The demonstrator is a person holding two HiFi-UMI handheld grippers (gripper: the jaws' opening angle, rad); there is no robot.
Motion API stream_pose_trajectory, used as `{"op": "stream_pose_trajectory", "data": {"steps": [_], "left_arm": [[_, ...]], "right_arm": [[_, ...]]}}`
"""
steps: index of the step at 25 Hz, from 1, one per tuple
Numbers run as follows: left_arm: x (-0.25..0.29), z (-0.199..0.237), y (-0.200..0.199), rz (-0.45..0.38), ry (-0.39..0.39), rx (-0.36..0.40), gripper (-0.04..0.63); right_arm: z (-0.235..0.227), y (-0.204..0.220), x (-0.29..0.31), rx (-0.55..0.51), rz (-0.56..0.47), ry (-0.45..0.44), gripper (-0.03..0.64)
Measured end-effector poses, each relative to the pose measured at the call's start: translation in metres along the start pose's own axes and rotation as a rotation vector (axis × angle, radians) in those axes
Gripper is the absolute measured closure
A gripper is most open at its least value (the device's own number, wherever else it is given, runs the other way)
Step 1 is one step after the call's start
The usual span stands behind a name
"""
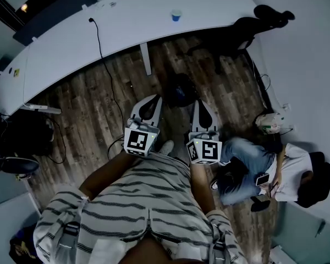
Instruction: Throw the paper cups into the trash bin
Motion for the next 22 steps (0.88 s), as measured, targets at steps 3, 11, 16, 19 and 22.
{"op": "stream_pose_trajectory", "data": {"steps": [3, 11, 16, 19, 22], "left_arm": [[0.002, -0.014, 0.006, 0.017, -0.006, 0.01, 0.571], [0.009, -0.009, 0.011, 0.036, -0.05, 0.011, 0.57], [0.03, 0.013, 0.018, 0.047, -0.045, -0.002, 0.571], [0.052, 0.032, 0.018, 0.034, -0.022, 0.0, 0.571], [0.078, 0.063, 0.019, 0.03, -0.007, -0.019, 0.571]], "right_arm": [[-0.01, -0.001, 0.001, -0.004, -0.011, -0.019, 0.606], [-0.007, -0.007, 0.017, -0.066, -0.03, -0.072, 0.606], [-0.009, 0.001, 0.041, -0.073, -0.013, -0.055, 0.606], [-0.009, 0.003, 0.069, -0.08, -0.016, -0.041, 0.606], [-0.006, 0.003, 0.106, -0.085, -0.013, -0.028, 0.606]]}}
Point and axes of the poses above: the fingertips, and each gripper's own axes: x forward along the fingers, z to its left, y out of its underside, the point moved 5 cm from there along -x, backward along the fingers, and after that the axes turned 5 degrees about y, right-handed, at the moved point
